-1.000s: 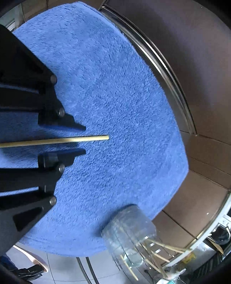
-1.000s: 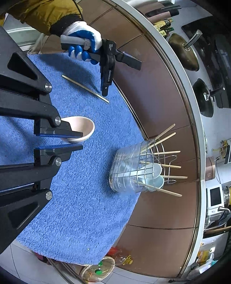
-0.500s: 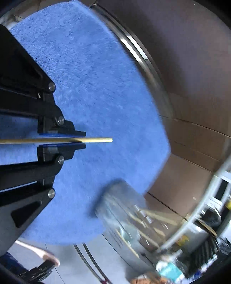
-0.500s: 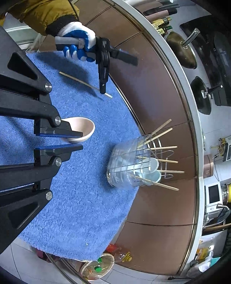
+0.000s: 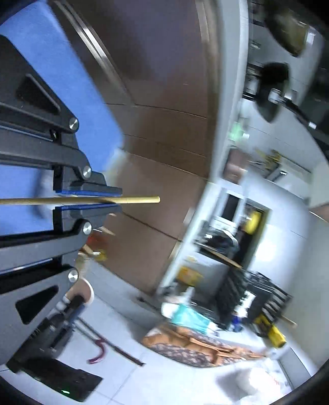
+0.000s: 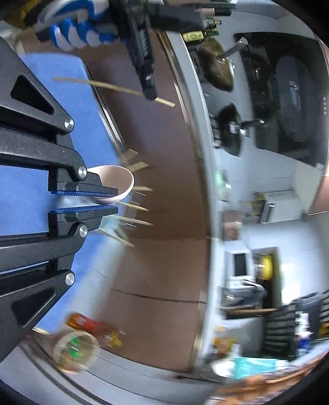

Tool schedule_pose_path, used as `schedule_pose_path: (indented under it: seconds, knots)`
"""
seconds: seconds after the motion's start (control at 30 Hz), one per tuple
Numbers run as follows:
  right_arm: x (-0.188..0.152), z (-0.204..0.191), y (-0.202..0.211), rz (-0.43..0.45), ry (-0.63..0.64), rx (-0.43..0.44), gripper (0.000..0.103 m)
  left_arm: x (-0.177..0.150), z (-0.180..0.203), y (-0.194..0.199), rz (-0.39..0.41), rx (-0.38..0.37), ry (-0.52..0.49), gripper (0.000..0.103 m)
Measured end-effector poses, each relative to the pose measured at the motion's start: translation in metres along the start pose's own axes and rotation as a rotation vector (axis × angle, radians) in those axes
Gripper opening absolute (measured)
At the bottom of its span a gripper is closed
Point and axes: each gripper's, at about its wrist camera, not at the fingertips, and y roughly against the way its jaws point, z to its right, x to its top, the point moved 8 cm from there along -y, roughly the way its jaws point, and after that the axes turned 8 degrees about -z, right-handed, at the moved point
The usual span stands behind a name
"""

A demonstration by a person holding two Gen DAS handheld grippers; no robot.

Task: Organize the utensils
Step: 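Lift the chopstick and white spoon and carry both over the utensil holder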

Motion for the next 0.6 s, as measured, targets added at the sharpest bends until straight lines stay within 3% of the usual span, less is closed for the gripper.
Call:
schedule_pose_path:
  seconds: [0.13,0.27,0.6]
  knots:
    - [0.028,0.003,-0.019,0.092,0.052,-0.073,0.007,0.036,0.02,-0.022,0.082,-0.015,0.003,0.005]
    - [0.038,0.007,-0.046,0.147,0.08,-0.114,0.007,0.049,0.031,-0.064,0.139,0.022,-0.021,0.005]
    - [0.03,0.022,-0.097,0.22,0.075,-0.168,0.007,0.029,0.02,-0.141,0.185,0.141,-0.041,0.005]
